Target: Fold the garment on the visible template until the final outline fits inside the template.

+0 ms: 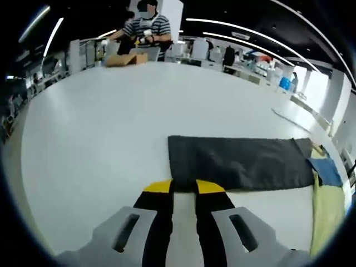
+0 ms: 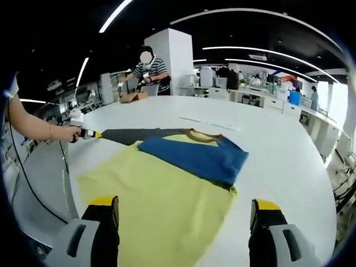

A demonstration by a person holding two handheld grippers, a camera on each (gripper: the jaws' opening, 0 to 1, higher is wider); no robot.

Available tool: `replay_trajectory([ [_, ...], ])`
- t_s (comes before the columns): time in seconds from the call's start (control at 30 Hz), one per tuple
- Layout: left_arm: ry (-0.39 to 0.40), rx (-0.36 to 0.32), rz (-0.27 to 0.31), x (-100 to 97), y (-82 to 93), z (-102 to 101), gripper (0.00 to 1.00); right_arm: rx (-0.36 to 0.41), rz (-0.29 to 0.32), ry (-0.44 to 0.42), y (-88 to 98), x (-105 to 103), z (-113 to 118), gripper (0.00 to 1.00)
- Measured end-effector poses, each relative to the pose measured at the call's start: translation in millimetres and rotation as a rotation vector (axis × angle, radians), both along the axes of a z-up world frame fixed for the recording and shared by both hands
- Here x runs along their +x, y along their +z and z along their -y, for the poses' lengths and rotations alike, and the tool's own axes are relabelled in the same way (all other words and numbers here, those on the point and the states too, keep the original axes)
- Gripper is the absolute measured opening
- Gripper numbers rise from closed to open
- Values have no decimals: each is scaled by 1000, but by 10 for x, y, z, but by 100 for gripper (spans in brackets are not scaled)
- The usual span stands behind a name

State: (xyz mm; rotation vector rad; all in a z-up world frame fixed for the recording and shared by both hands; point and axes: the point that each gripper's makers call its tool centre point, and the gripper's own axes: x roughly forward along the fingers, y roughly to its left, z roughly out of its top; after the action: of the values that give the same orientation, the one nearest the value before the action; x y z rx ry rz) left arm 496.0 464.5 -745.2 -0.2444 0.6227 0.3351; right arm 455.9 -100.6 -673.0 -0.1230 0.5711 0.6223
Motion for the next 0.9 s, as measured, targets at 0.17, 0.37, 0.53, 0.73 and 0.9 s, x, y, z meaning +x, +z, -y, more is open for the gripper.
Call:
replay_trajectory([
  [0.17,11,-29,11,21,37,13,0,0,0,-3,-4,2,-11,97],
  [0.37,-27,-1,11,70,134,56,0,2,4,-3,4,6,-15,97],
  [0.53,-67,-6,47,196,323,176,0,6,4,-5,0,-3,-8,97],
  [0.73,-126,10,83,332,501,356,0,12,4,2,-1,-3,-26,97],
  [0.9,-179,7,100,400,601,542,0,13,4,4,2,-4,-23,97],
])
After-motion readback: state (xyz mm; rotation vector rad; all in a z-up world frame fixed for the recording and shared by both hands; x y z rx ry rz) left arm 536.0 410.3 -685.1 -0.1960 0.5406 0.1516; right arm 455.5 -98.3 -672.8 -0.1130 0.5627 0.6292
